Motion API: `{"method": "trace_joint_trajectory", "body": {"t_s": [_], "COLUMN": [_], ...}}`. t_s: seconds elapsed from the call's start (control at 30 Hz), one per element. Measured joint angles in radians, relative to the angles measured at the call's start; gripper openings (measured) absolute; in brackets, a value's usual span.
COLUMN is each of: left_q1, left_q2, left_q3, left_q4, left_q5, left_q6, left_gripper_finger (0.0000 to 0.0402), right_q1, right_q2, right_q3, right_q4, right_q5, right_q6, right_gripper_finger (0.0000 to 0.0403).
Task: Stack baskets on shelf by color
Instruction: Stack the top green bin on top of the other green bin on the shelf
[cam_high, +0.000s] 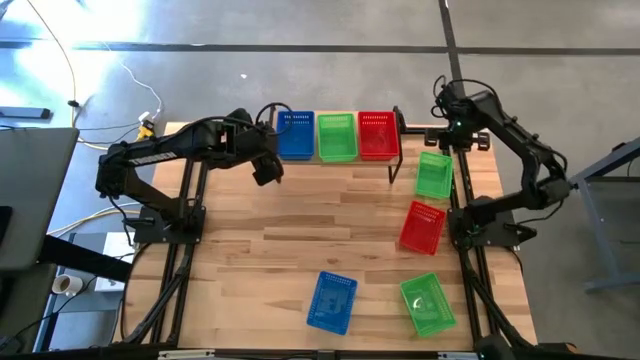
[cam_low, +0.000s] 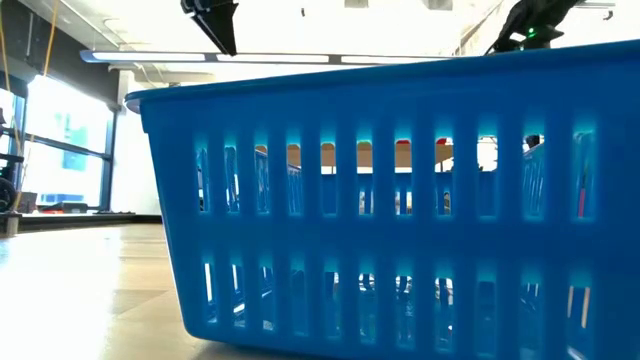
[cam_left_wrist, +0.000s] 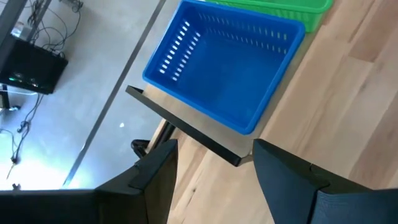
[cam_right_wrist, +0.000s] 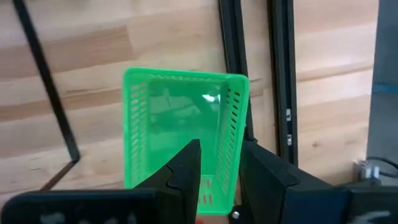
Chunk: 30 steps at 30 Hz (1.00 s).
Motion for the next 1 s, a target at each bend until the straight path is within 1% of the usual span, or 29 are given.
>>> {"method": "trace_joint_trajectory", "body": {"t_s": [0.07, 0.17, 0.27, 0.33, 0.47, 0.63, 1.0], "left_q1": [0.006, 0.01, 0.014, 0.014, 0.014, 0.014, 0.014], "left_q2": [0.0, 0.0, 0.0, 0.0, 0.0, 0.0, 0.0], "left_q3": [0.0, 0.0, 0.0, 0.0, 0.0, 0.0, 0.0], "left_q4": [0.0, 0.0, 0.0, 0.0, 0.0, 0.0, 0.0], "left_q5": [0.001, 0.001, 0.004, 0.004, 0.004, 0.004, 0.004], "left_q6": [0.015, 0.021, 0.021, 0.026, 0.051, 0.05, 0.048], "left_gripper_finger": [0.0197, 0.0197, 0.0197, 0.0197, 0.0197, 0.0197, 0.0197], "right_q1": [-0.005, -0.008, -0.011, -0.011, -0.011, -0.01, -0.01], "right_q2": [0.019, 0.052, 0.077, 0.075, 0.055, 0.026, 0.022], "right_q3": [0.0, 0.0, -0.015, -0.048, -0.147, -0.265, -0.384], "right_q4": [-0.007, -0.039, -0.064, -0.048, 0.003, 0.099, 0.214], "right_q5": [0.005, 0.052, 0.072, 0.069, 0.026, 0.016, -0.005], "right_q6": [0.0, 0.004, 0.006, 0.011, 0.033, 0.05, 0.053], "right_gripper_finger": [0.0101, 0.0101, 0.0101, 0.0101, 0.0101, 0.0101, 0.0098]}}
